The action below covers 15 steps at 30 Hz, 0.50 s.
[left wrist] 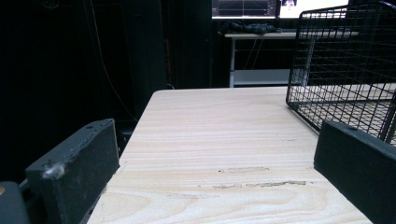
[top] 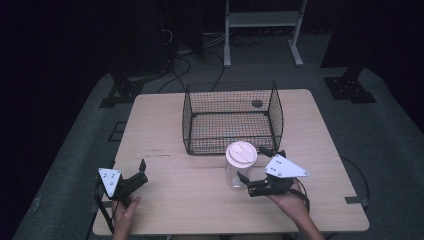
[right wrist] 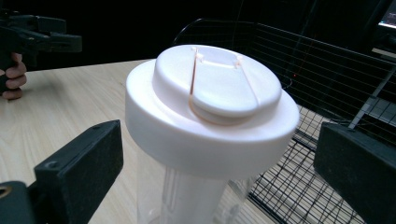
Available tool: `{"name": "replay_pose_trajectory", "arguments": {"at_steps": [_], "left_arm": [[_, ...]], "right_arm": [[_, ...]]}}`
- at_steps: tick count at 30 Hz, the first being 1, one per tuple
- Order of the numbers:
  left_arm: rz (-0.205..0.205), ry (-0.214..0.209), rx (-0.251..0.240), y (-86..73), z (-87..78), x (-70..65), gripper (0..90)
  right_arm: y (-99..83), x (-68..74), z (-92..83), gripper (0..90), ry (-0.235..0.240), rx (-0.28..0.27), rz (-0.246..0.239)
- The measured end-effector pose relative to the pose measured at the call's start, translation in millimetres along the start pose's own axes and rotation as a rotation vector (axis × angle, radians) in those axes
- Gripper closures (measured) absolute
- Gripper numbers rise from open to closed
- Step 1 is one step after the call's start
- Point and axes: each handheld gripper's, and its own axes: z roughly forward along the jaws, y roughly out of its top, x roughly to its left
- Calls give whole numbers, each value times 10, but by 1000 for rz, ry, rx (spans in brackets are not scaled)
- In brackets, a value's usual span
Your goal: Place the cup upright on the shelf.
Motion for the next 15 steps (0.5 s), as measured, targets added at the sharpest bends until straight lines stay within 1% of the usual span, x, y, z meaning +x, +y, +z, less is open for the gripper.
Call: {"name": "replay_pose_trajectory", "arguments": {"at_steps": [2,6,10,15], "left_arm": [[0,0,0,0,-1,0,0],[0,0,0,0,-1,1,0],[-1,0,0,0,-1,1,0],[-1,-1,-1,0,-2,1,0]], "right_arm": [[6,6,36,10,2,-6,5],[20,29,113,10,-8,-10,-7],[26,46,182,10,-11,-14,-8],[21,55,258,10,-15,-24,3]]}}
